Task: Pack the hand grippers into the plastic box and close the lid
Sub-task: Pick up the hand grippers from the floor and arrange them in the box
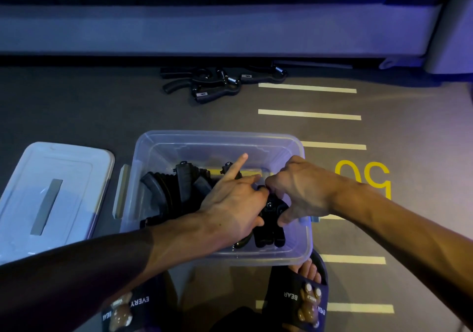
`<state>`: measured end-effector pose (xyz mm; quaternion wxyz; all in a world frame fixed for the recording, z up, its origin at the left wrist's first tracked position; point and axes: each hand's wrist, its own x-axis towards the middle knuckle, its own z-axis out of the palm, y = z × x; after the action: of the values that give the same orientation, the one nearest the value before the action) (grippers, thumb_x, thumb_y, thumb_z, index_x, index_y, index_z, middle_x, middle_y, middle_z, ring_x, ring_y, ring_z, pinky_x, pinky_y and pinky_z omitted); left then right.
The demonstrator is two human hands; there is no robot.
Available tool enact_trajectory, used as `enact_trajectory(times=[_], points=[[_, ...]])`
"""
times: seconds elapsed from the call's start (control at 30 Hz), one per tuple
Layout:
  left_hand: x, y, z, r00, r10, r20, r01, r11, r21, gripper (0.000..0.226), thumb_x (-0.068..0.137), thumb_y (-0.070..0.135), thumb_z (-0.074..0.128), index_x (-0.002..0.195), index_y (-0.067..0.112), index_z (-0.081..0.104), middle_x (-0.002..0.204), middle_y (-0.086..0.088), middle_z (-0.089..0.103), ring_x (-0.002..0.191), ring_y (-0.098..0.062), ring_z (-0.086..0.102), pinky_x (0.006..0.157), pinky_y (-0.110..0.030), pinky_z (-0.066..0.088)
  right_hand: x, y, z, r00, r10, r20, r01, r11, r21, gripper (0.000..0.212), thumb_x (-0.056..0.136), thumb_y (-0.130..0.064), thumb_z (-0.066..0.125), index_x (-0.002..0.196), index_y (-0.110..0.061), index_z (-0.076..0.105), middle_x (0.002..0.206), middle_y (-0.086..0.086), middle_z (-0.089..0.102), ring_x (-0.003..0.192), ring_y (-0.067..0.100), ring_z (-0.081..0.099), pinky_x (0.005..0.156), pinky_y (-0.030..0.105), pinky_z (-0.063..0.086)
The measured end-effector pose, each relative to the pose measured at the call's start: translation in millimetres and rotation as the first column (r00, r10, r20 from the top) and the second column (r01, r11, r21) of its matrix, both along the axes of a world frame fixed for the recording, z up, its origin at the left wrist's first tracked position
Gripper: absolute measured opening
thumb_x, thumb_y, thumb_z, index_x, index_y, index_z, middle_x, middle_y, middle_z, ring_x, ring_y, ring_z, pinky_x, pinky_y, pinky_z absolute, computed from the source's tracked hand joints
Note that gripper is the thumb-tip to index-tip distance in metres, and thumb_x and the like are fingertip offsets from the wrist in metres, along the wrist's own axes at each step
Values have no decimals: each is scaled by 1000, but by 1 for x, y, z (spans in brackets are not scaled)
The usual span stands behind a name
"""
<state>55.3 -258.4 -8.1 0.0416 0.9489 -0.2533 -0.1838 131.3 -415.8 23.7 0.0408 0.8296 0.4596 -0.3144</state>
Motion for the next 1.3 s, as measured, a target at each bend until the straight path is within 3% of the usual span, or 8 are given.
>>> enact_trajectory(times=[0.2, 0.27, 0.4, 0.63, 0.8, 0.97, 1.07, 1.3], points=[[-2, -11, 5, 999, 31, 16, -32, 997, 69, 53, 90, 50, 65, 135, 22, 56, 148, 0, 54, 146, -16, 36, 123, -52, -11, -3, 0, -4, 995, 47, 89, -48, 999, 3, 58, 71, -65, 69, 110, -25, 58, 103, -5, 70, 101, 21, 56, 80, 22, 28], [-4, -11, 3, 999, 21, 40, -25, 995, 97, 55, 92, 52, 61, 136, 20, 55, 148, -2, 54, 148, -22, 32, 123, -54, -10, -9, -1, -12, 979, 93, 181, -92, 996, -16, 63, 68, -70, 63, 110, -24, 57, 97, -2, 71, 95, 23, 61, 95, 30, 34], [-6, -8, 1, 998, 20, 59, -27, 993, 112, 57, 95, 54, 49, 140, 19, 53, 146, -2, 56, 148, -29, 29, 122, -55, -15, -14, -1, -19, 955, 99, 278, -100, 995, -12, 55, 71, -70, 55, 99, -23, 60, 88, 2, 71, 90, 24, 64, 96, 36, 35], [7, -4, -2, 990, -93, 108, 88, 995, 54, 48, 90, 57, 52, 118, 21, 70, 119, 1, 69, 128, -28, 47, 123, -54, -7, -4, 1, -8, 978, 113, 177, -100, 992, -77, 45, 71, -64, 64, 94, -25, 59, 88, -1, 71, 87, 22, 61, 95, 29, 37], [19, 9, -4, 988, -109, 114, 108, 994, 11, 52, 92, 62, 42, 111, 25, 72, 102, 8, 71, 120, -24, 49, 123, -53, -11, 4, 2, 8, 996, -11, 92, 15, 999, -49, 31, 75, -49, 69, 95, -25, 62, 93, 1, 68, 93, 26, 61, 68, 28, 38], [26, 12, -2, 994, -111, 6, 110, 993, 40, 51, 92, 63, 43, 111, 25, 71, 100, 8, 69, 121, -21, 47, 122, -50, -16, 11, 2, 15, 997, -63, 50, 62, 998, 6, 51, 71, -54, 75, 113, -28, 61, 103, -4, 69, 94, 25, 64, 76, 32, 50], [26, 10, -2, 995, -99, -25, 100, 994, 42, 47, 92, 59, 47, 108, 23, 72, 94, 5, 69, 120, -21, 47, 121, -47, -18, 5, 2, 3, 996, -38, 76, 38, 999, -1, 48, 69, -57, 73, 106, -27, 61, 98, -2, 68, 95, 27, 60, 83, 37, 50], [26, 9, -7, 994, -102, -36, 103, 994, 20, 45, 95, 56, 45, 110, 22, 70, 101, 2, 69, 121, -22, 48, 121, -48, -15, 9, -1, 2, 996, -87, -17, 86, 996, -11, 46, 69, -55, 77, 101, -25, 62, 96, -3, 68, 94, 22, 58, 75, 33, 49]])
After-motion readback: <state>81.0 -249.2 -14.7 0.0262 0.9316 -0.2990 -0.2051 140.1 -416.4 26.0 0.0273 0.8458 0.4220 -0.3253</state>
